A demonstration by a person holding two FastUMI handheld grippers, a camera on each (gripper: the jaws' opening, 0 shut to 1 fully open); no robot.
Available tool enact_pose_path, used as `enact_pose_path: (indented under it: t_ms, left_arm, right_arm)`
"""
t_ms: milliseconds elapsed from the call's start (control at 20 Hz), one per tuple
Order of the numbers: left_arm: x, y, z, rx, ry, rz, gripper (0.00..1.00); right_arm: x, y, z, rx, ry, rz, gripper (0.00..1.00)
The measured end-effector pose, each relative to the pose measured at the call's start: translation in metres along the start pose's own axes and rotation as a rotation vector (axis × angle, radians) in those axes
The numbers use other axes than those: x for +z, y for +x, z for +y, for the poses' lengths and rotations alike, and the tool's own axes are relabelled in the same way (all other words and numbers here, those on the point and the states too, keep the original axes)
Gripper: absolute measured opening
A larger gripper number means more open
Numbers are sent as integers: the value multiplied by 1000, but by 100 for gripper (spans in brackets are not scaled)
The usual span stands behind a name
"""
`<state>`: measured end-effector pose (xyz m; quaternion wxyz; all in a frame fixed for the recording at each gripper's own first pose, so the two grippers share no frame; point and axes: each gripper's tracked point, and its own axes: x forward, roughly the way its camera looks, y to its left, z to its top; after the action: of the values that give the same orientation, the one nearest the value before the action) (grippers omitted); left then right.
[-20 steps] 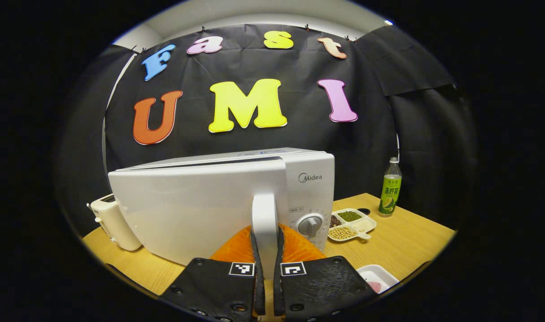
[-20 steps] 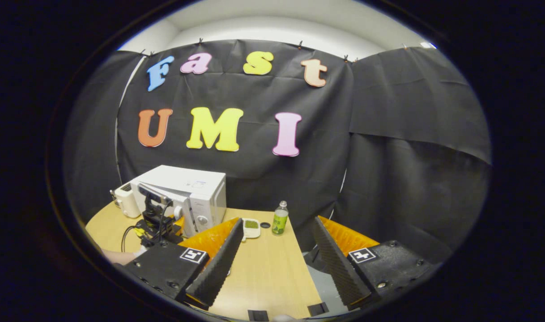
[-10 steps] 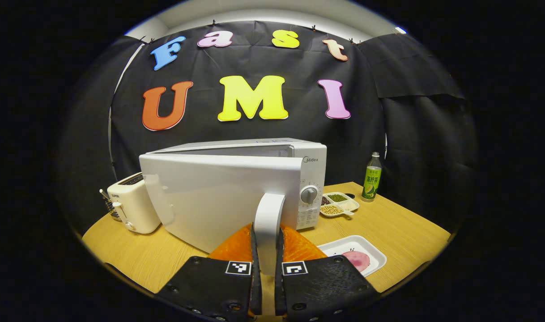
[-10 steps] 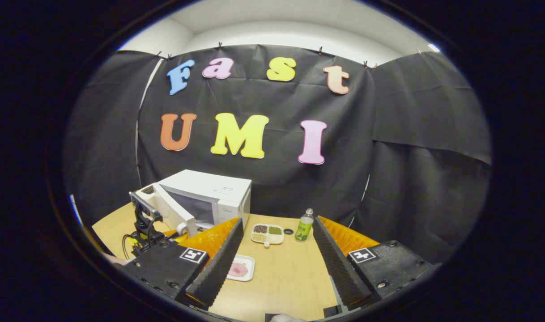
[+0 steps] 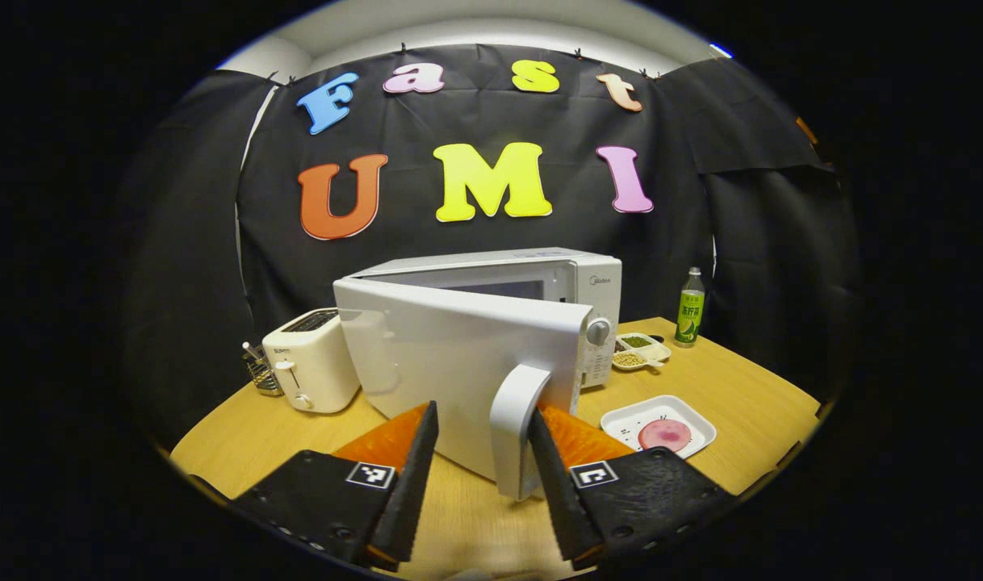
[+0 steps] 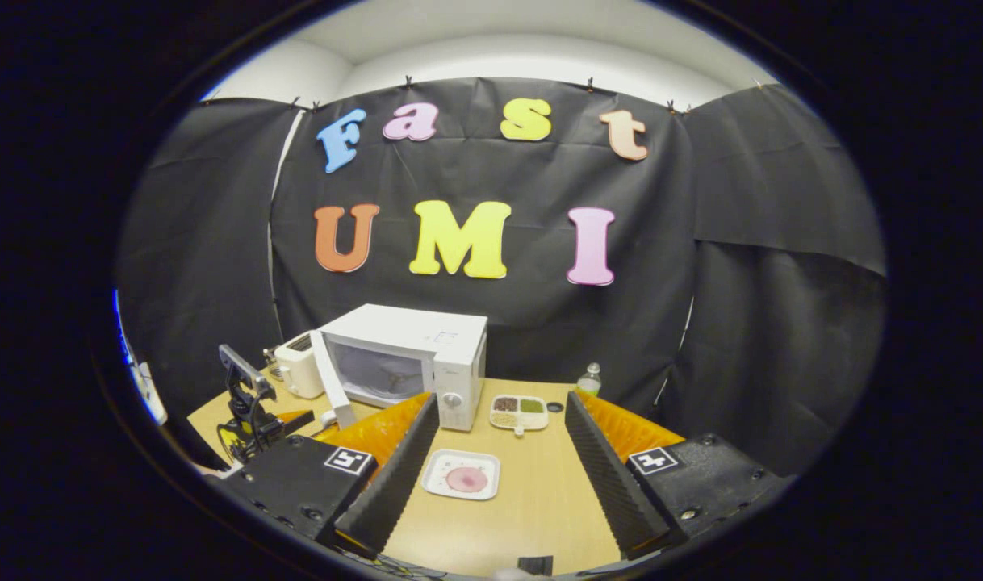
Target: Open the microwave oven with the left hand, put the food in, and close the microwave oven.
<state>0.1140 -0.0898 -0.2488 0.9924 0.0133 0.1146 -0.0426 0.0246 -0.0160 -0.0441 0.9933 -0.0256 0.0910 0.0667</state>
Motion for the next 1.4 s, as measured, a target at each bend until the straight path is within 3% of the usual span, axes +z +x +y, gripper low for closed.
enact_pose_path:
  t_ms: [50,100,150,200,250,300,350,450,500,650,700,850,1300,1350,1400]
  left_arm:
    - [-1,-5,6,2,-11,5,75]
    - [-4,-9,10,10,-16,13,78]
    - [-5,-15,16,18,-11,12,91]
    - [-6,-19,22,32,-3,10,93]
    - [-6,-25,27,41,2,8,92]
    - [-6,-29,32,44,1,5,92]
    - [-7,-33,36,47,0,5,92]
    - [-11,-40,46,52,7,14,91]
    - [-11,-43,50,57,12,16,90]
    - [-16,-55,69,75,11,21,90]
    - [-18,-60,75,81,7,24,90]
    - [-23,-73,99,111,4,31,90]
    - [-37,-111,194,281,18,64,92]
    - [-36,-115,205,305,15,63,92]
    - [-34,-119,214,327,16,62,92]
  right_arm:
    - [-1,-2,4,4,4,0,100]
    - [-1,-5,8,6,5,1,93]
    - [-3,-7,11,8,6,-1,93]
    - [-3,-8,15,12,7,1,93]
    - [-6,-9,20,16,8,5,93]
    - [-6,-11,25,20,13,6,100]
    - [-7,-12,30,27,16,6,93]
    - [-7,-14,41,40,20,4,93]
    - [-8,-15,46,45,19,5,100]
    - [-11,-18,62,61,19,7,100]
    - [-12,-18,66,65,22,7,93]
    - [-17,-20,77,77,31,11,93]
    - [-31,-14,97,129,71,47,93]
    - [-32,-13,97,132,70,49,100]
    - [-33,-11,97,135,71,51,100]
